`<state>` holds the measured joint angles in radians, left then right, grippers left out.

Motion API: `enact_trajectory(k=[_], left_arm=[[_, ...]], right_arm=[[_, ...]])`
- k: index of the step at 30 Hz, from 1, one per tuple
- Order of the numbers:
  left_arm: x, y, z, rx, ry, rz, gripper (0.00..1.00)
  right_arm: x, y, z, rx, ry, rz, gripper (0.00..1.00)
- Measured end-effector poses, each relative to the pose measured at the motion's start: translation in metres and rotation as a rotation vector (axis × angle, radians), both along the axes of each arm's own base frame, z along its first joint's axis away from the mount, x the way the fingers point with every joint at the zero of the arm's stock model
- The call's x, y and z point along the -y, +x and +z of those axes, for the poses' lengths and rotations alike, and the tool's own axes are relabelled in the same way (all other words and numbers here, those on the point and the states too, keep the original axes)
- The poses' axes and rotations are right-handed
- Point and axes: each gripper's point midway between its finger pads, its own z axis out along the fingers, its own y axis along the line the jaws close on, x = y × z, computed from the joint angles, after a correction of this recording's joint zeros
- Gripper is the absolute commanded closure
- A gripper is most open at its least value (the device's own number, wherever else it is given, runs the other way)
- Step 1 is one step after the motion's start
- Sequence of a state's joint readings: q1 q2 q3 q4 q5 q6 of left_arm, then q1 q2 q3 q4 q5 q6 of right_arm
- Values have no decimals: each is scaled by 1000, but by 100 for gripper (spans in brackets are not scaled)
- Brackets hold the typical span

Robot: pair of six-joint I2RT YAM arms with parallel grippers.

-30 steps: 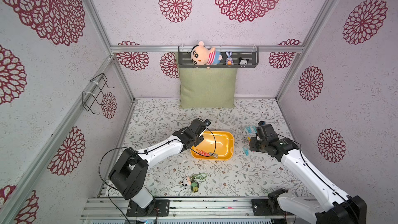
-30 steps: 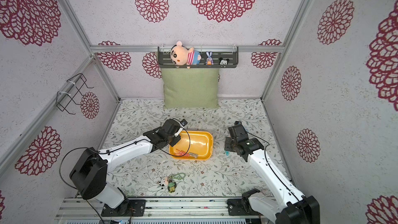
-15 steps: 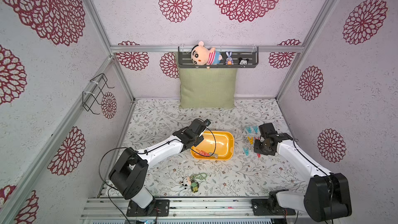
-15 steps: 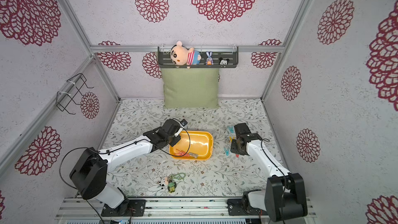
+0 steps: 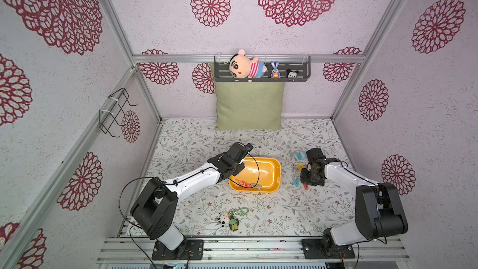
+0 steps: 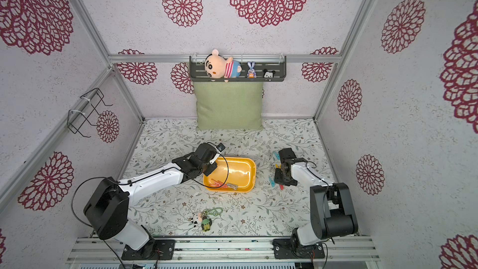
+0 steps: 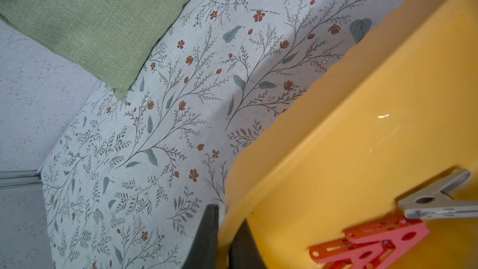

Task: Take the clothespins out of the storage box
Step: Place the clothespin at the center of the board.

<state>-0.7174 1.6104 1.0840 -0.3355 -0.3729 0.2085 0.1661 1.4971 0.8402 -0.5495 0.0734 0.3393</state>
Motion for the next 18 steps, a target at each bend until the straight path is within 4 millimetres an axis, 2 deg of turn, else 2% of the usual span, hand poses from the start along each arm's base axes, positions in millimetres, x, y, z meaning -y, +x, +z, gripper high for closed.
enact_trajectory(k=[9, 18], left_arm=[[0, 0, 0, 0, 0, 0, 100], [0, 0, 0, 0, 0, 0, 100]], right_arm=[[-1, 5, -15, -20, -5, 8, 100], [-1, 8, -18, -17, -8, 17, 100]])
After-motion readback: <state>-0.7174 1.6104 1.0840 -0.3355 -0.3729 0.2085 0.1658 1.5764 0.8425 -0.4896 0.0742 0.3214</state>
